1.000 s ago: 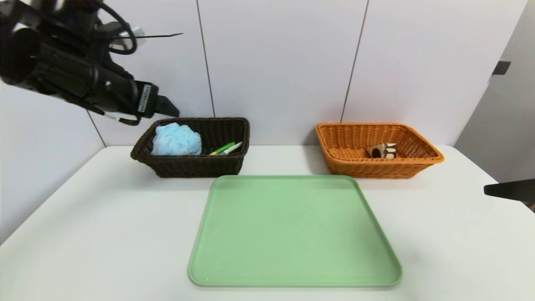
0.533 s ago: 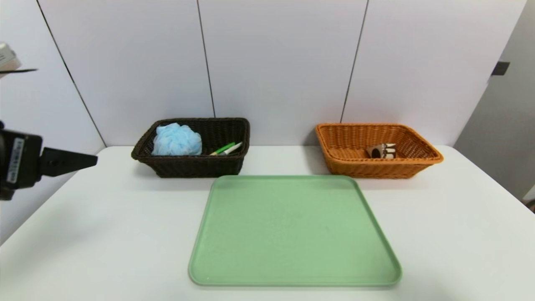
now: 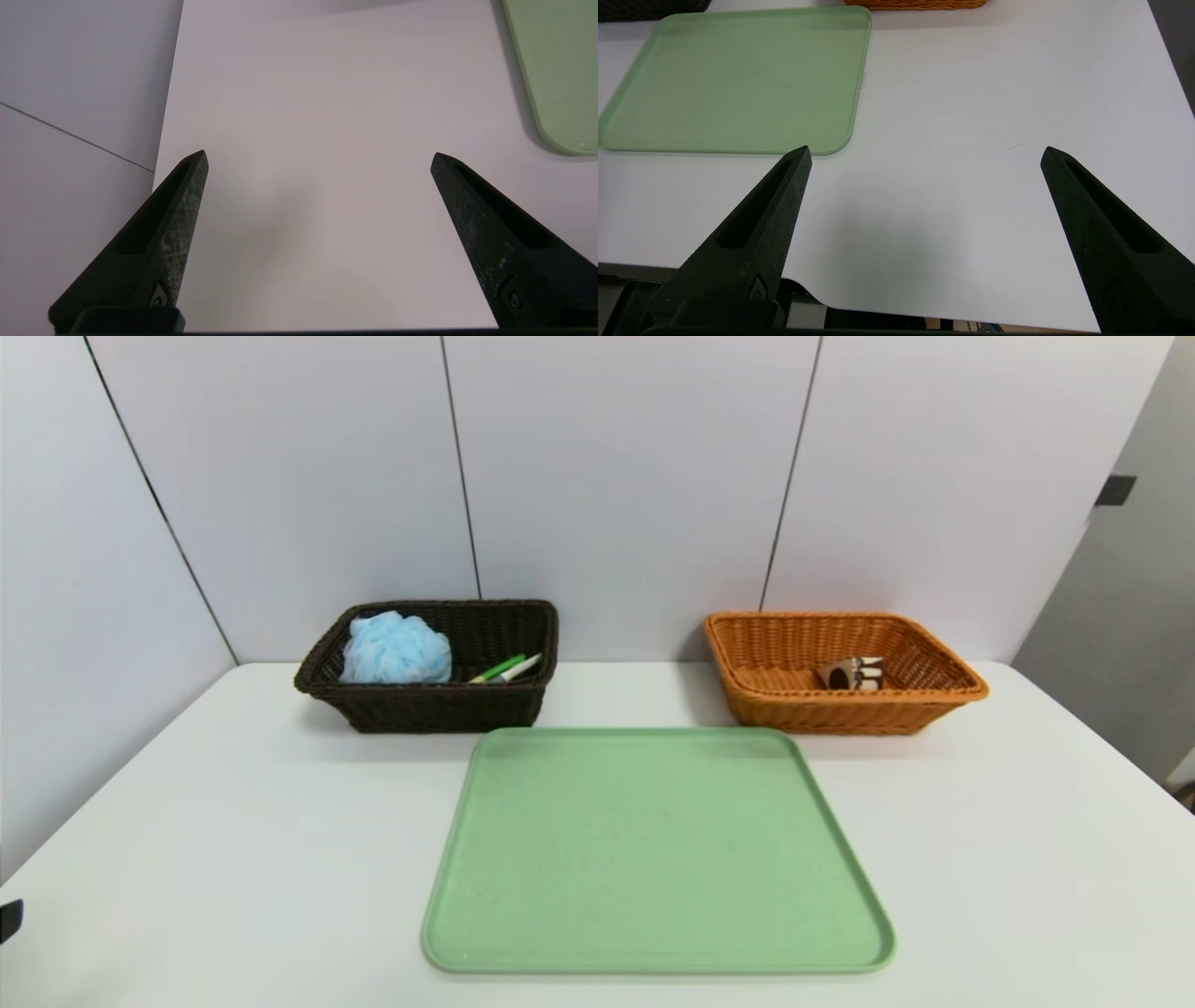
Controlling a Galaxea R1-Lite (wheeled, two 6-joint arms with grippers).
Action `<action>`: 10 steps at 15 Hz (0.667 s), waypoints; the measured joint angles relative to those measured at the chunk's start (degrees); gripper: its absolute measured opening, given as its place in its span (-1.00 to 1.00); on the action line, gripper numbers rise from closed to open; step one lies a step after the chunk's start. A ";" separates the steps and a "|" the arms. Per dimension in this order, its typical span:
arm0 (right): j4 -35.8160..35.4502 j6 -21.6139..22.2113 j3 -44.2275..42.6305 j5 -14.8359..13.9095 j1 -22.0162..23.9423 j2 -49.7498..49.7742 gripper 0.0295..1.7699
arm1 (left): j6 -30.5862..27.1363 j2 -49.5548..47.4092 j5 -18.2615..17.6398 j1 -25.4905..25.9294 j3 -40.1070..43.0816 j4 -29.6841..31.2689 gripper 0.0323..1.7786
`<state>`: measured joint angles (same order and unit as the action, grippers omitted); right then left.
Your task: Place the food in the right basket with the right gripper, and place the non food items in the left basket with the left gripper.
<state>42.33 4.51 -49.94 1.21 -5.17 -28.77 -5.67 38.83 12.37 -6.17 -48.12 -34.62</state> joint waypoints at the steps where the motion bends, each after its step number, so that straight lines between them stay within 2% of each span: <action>1: 0.01 -0.74 1.18 -0.13 0.18 1.73 0.92 | -0.06 -2.61 -0.04 0.85 1.87 0.01 0.90; 6: 0.04 -2.32 5.90 -0.46 0.63 8.37 0.92 | -0.33 -12.02 -0.39 5.92 9.07 0.01 0.90; 10: -0.02 -2.36 9.37 -0.41 0.99 12.00 0.92 | -0.26 -18.93 -0.30 7.02 15.65 0.00 0.90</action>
<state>42.30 2.15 -40.57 0.79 -4.18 -16.77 -5.92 19.90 12.07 0.85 -32.46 -34.62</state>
